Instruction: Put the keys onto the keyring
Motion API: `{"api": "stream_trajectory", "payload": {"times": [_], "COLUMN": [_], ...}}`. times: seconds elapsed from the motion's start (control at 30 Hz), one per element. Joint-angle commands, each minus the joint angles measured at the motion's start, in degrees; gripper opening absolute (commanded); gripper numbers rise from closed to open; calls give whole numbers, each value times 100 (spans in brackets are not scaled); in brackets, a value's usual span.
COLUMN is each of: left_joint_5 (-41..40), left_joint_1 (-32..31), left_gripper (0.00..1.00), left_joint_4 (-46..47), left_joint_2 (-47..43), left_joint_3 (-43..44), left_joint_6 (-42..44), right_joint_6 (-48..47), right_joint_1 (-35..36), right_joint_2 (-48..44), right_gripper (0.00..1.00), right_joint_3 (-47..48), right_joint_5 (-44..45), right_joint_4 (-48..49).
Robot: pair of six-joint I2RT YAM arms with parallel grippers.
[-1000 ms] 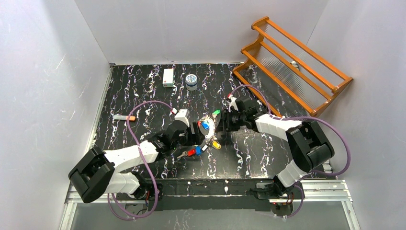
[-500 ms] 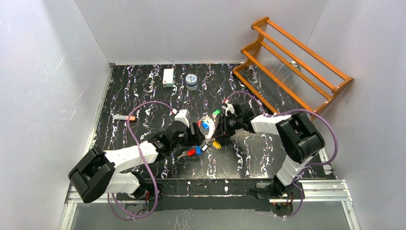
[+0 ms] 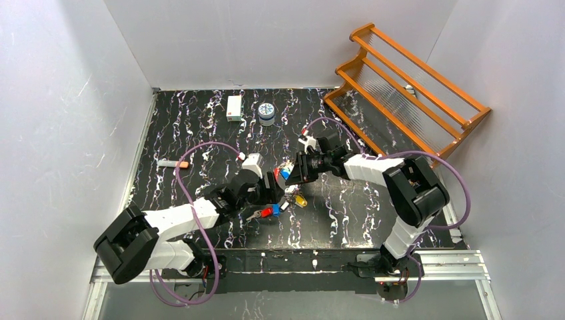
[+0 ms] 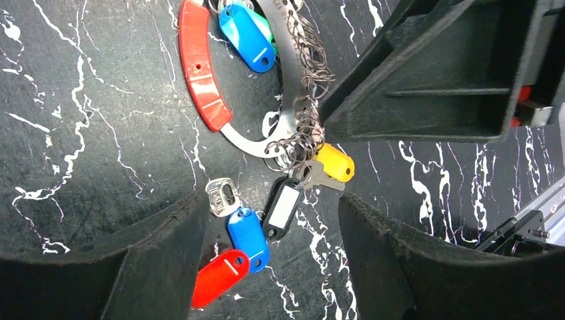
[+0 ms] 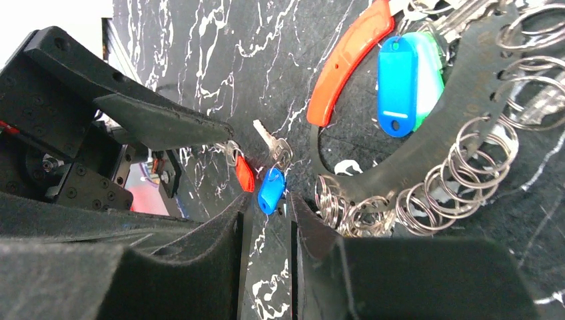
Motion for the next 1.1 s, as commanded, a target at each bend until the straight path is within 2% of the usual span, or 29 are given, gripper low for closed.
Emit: {"api": "stream_trajectory", "payload": {"times": [0.0, 0.3, 0.43, 0.7, 1.07], "left_joint_5": [-101, 33, 241, 929, 1037], "left_joint_1": [19, 23, 20, 7, -132], "left_gripper": [68, 67, 64, 51, 42], "left_joint_4": [5, 66, 70, 163, 218], "left_joint_2": [-122, 105, 289, 1079, 1745], "left_joint_3": [-61, 46, 163, 705, 1318], "left_joint_6": [17, 53, 42, 7, 28], "right_joint_6": [-296, -703, -727, -757, -797], "right_joint_1": [-19, 20, 72, 85, 83], "right_joint_2": [-422, -293, -183, -110, 126], "right_gripper": [33, 32, 22, 16, 11], "right_joint_3": [1, 120, 191, 163, 213], "right_joint_5": [413, 982, 1008, 1213, 1511], "right_joint_4": [-377, -1182, -1269, -1262, -1540]}}
